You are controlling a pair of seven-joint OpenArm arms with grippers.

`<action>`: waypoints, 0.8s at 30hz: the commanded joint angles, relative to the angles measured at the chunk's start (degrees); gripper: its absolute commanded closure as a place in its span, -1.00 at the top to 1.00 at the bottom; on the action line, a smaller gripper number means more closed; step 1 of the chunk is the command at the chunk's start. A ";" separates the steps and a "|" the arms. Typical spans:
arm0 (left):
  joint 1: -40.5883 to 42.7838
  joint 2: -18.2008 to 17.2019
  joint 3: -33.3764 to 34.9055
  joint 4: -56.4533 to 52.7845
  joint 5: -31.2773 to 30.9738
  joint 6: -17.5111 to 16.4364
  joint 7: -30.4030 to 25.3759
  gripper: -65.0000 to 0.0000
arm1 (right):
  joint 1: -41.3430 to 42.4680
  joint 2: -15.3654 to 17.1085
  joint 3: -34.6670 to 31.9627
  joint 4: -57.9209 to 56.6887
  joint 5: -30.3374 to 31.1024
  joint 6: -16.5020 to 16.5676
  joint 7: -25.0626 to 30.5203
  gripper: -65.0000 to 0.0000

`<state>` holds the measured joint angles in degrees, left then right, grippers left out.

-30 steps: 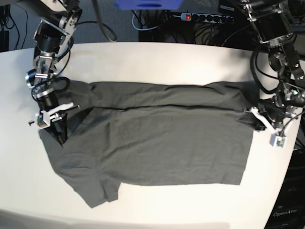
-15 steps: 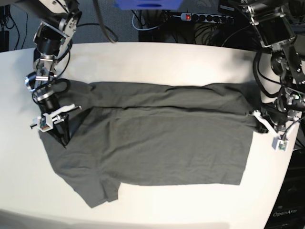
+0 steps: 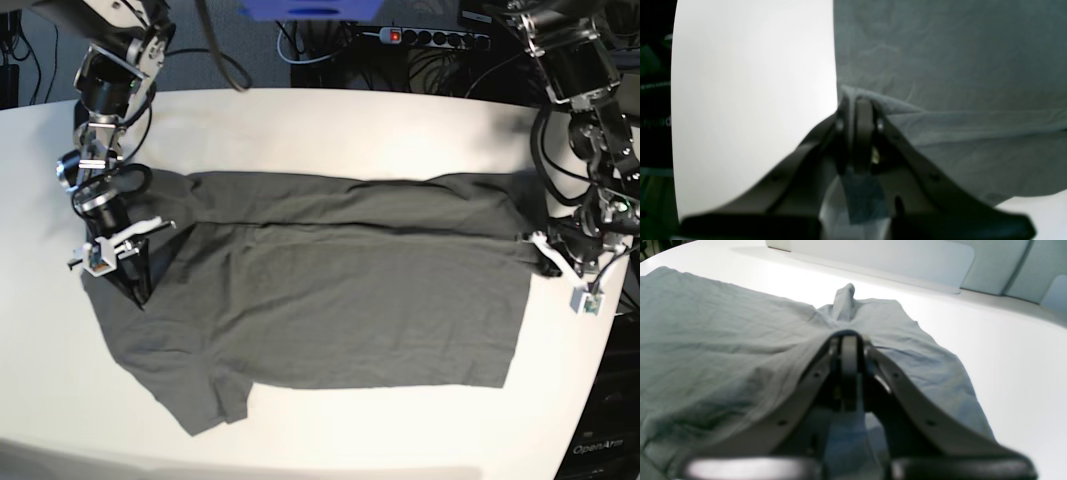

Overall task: Fold the T-shirt properly
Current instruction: 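Hold the shoulder edge with both grippers and drag it toward the robot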

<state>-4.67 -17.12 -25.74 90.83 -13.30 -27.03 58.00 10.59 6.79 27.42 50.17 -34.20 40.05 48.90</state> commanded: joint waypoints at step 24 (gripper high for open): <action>-0.74 -0.59 -0.42 5.04 -0.81 -0.45 -0.63 -0.48 | 0.71 3.19 1.46 0.95 0.66 -0.05 1.78 -0.33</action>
<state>-4.29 -16.97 -25.82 94.74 -13.47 -27.42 58.24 10.28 9.10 28.80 50.19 -34.57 40.03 48.88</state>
